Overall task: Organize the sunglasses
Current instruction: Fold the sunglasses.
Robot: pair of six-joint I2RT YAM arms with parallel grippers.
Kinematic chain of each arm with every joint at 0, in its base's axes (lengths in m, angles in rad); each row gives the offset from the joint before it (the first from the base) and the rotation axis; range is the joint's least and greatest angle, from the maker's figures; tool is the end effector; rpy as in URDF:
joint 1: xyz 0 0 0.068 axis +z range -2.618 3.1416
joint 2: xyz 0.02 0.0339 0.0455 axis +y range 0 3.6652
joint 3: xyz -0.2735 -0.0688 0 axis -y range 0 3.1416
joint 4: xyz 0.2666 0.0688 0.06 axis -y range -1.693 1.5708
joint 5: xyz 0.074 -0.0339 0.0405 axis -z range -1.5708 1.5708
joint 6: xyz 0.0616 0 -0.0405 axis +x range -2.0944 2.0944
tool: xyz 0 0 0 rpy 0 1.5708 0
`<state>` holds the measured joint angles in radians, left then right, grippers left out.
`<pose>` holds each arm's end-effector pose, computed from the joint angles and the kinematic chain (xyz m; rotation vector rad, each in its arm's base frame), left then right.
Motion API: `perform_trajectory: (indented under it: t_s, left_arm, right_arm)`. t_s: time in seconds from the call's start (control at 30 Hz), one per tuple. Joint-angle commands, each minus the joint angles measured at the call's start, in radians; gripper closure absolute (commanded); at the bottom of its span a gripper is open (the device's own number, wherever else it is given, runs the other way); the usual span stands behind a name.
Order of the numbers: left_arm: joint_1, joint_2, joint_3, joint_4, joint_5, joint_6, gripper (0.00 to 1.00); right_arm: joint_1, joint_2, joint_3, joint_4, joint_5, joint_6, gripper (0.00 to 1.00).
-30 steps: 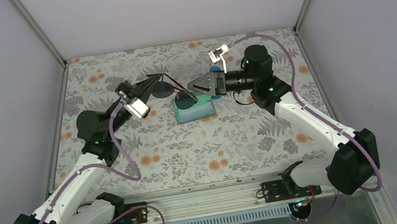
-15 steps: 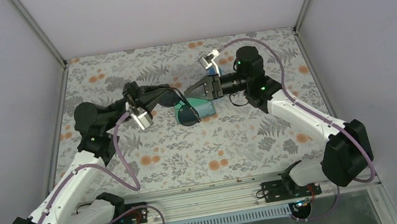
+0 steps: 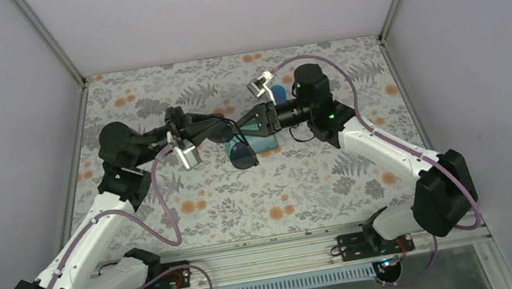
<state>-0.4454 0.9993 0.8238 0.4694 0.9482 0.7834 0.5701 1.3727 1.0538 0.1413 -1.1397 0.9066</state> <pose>0.2043 -0.1530 0.3879 1.3226 0.4850 -0.3235 0.2529 0.2286 0.3374 -0.6808 2.0287 1.9557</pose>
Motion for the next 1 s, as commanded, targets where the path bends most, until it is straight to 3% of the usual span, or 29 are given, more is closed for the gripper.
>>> perform_trajectory:
  t_s: [0.0,0.2,0.6,0.73,0.97]
  left_arm:
    - [-0.001,-0.002,0.023,-0.022,0.041,0.059,0.98]
    - [-0.001,0.001,0.019,-0.015,0.031,0.066,0.98]
    - [-0.001,-0.013,-0.010,0.012,-0.017,0.080,0.96]
    - [-0.001,-0.025,-0.029,0.029,-0.035,0.078,0.84]
    - [0.000,-0.068,-0.103,0.130,-0.128,0.030,0.39]
  right_arm:
    - [0.009,-0.016,-0.009,0.016,0.042,0.029,0.41]
    - [0.030,-0.003,-0.016,0.077,-0.017,0.064,0.55]
    - [0.053,0.011,-0.009,0.100,-0.058,0.127,0.95]
    - [0.052,0.011,-0.009,0.111,-0.055,0.140,0.96]
    - [0.045,-0.001,0.002,0.136,-0.029,0.144,0.96]
